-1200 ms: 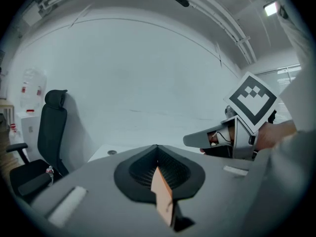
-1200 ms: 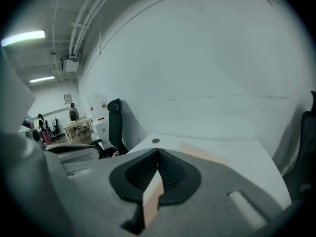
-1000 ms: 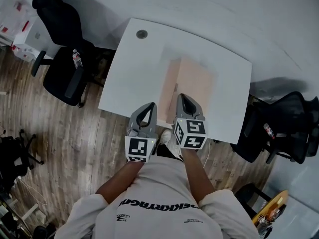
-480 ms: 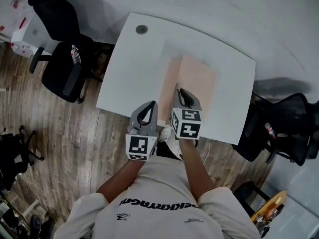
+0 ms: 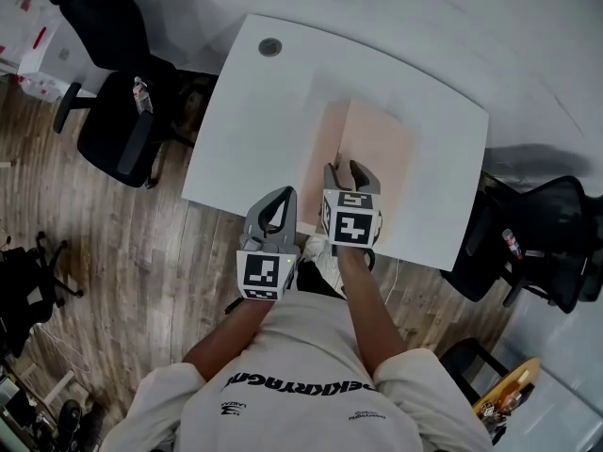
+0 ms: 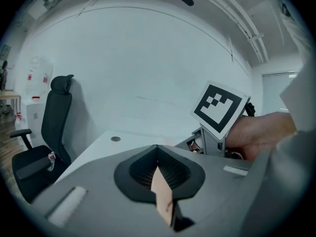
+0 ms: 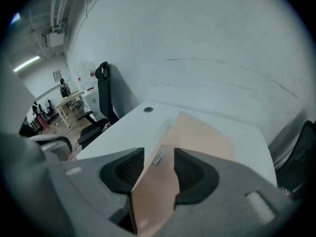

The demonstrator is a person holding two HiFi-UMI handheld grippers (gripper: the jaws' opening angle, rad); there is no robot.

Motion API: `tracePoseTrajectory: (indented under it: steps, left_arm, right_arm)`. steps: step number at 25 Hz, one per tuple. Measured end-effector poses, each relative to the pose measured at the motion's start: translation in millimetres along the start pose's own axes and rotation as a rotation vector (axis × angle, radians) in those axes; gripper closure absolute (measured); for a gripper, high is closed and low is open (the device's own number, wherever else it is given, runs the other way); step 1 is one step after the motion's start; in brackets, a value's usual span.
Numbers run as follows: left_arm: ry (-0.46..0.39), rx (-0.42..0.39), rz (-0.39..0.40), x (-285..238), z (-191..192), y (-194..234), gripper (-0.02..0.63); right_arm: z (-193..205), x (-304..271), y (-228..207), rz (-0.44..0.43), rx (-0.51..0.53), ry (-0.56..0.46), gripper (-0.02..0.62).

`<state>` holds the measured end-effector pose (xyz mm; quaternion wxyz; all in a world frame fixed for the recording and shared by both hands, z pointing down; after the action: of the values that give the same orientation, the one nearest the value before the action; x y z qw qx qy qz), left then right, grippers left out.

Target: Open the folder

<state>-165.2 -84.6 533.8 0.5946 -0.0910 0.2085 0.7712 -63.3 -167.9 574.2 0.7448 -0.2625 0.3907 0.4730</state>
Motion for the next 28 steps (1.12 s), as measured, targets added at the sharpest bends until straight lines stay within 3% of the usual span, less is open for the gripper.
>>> tracePoseTrajectory:
  steps: [7,14,28]
  left_arm:
    - [0.010,0.001,0.004,-2,4,3,0.606]
    - [0.018,-0.008,0.018,-4,6,-1,0.604]
    - [0.036,0.002,0.062,-15,11,-23,0.609]
  right_arm:
    - [1,-12,6,0.050,0.042,0.048,0.400]
    - [4,-11,4,0.090,0.078,0.032,0.399]
    - [-4,32,-15,0.088,0.033,-0.079,0.508]
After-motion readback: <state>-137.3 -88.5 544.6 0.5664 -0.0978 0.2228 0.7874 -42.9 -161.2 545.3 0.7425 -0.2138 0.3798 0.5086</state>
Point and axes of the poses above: the fingertips, and each gripper's own axes: x backward along the fingers, y to its left, z out of its underside, the point moved 3 cm from there along x, backward along the fingers, and after that the axes turned 6 degrees about y, right-handed, at the moved point
